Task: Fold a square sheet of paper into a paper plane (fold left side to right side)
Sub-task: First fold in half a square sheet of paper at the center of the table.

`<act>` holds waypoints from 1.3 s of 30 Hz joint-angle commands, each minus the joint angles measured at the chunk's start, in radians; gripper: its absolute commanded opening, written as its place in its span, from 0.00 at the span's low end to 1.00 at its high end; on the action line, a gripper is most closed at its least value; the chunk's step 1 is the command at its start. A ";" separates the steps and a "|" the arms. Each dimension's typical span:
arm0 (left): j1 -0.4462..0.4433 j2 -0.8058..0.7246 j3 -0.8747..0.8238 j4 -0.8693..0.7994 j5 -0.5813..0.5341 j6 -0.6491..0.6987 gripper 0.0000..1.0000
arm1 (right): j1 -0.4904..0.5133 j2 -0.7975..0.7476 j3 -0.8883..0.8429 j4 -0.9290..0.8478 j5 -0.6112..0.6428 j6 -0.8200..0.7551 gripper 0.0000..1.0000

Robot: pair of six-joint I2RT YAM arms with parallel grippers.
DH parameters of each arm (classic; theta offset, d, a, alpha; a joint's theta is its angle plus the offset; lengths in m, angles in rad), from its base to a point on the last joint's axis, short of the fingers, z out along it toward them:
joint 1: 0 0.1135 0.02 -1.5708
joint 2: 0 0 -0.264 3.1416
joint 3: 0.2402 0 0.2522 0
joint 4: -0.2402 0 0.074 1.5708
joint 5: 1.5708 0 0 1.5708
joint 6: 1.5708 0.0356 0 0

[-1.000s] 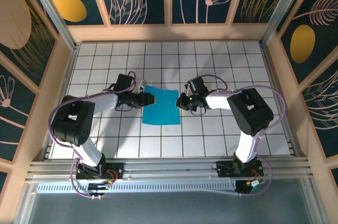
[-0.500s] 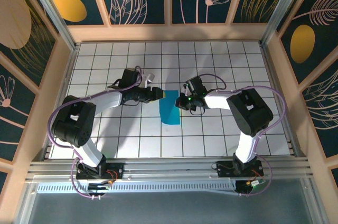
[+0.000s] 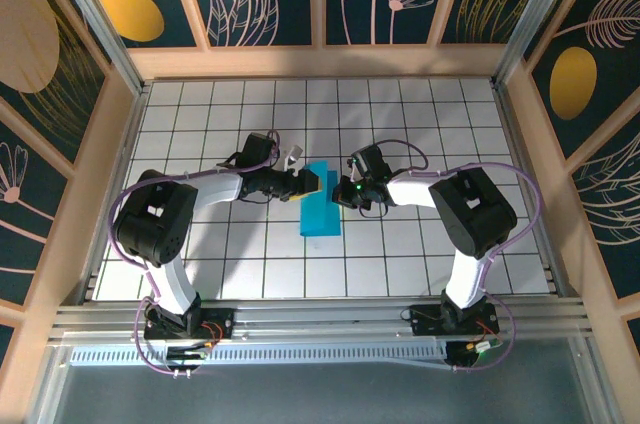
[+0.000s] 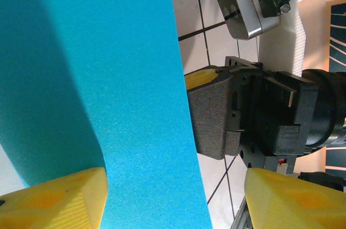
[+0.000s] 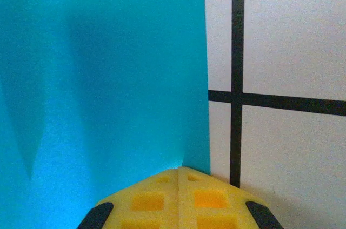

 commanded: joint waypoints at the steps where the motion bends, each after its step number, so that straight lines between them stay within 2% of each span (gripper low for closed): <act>1: -0.003 0.026 0.027 0.015 -0.004 0.002 0.65 | 0.016 0.009 -0.026 -0.048 0.035 -0.002 0.03; 3: -0.003 0.032 0.028 0.008 -0.019 0.006 0.60 | 0.016 -0.003 -0.029 -0.038 0.031 0.000 0.03; 12: -0.003 0.050 0.027 -0.035 -0.065 0.035 0.27 | 0.015 -0.046 -0.035 0.013 0.006 0.019 0.03; 17: -0.003 0.054 0.027 -0.043 -0.085 0.037 0.11 | 0.009 -0.077 -0.033 -0.003 0.027 0.022 0.04; 24: -0.003 0.054 0.027 -0.050 -0.093 0.042 0.06 | -0.025 -0.172 -0.065 -0.054 0.053 -0.010 0.22; 28: -0.003 0.051 0.027 -0.051 -0.095 0.042 0.06 | -0.069 -0.236 -0.115 -0.001 -0.015 -0.020 0.42; 31: -0.003 0.049 0.027 -0.051 -0.096 0.041 0.06 | -0.077 -0.264 -0.159 0.104 -0.106 -0.001 0.56; 35: -0.003 0.048 0.027 -0.050 -0.096 0.040 0.06 | -0.073 -0.229 -0.188 0.254 -0.213 0.056 0.61; 39: -0.003 0.046 0.027 -0.051 -0.092 0.039 0.06 | -0.056 -0.155 -0.156 0.295 -0.231 0.070 0.61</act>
